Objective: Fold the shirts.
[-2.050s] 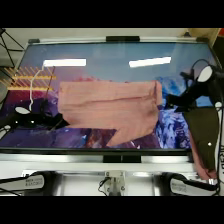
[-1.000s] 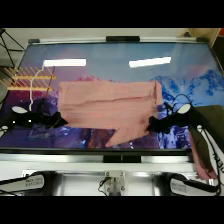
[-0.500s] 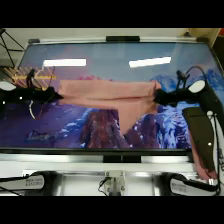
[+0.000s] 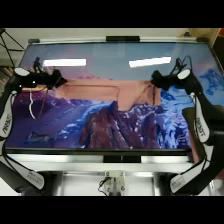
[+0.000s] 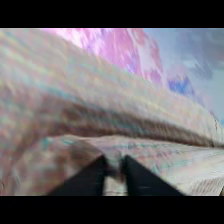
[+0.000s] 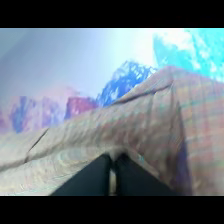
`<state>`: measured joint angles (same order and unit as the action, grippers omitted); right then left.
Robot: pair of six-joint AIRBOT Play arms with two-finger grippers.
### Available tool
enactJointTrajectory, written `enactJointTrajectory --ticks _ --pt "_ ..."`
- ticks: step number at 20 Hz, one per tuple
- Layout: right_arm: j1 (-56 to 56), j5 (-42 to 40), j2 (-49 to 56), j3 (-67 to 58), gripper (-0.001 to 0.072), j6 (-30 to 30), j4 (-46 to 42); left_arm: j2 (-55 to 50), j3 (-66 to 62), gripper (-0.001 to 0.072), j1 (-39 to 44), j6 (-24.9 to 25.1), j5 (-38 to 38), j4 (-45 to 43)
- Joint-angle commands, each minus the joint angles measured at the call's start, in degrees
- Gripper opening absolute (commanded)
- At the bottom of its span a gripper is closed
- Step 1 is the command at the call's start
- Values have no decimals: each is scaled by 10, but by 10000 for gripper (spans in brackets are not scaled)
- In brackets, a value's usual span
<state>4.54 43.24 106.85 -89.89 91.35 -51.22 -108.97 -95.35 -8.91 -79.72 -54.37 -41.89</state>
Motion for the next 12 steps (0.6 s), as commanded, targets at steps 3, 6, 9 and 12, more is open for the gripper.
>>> enactJointTrajectory --ticks 3,6,9,12 --pt "3 40 26 -19 526 -80 28 -43 -31 681 22 -7 3 17" --pt "29 165 -19 -19 701 -186 -28 -32 -63 676 7 10 -78 16" --pt "55 215 -41 -19 700 -163 -116 -3 -76 674 2 10 -107 16" --pt "67 214 -30 -19 701 -138 -119 26 -76 673 11 10 -127 16"
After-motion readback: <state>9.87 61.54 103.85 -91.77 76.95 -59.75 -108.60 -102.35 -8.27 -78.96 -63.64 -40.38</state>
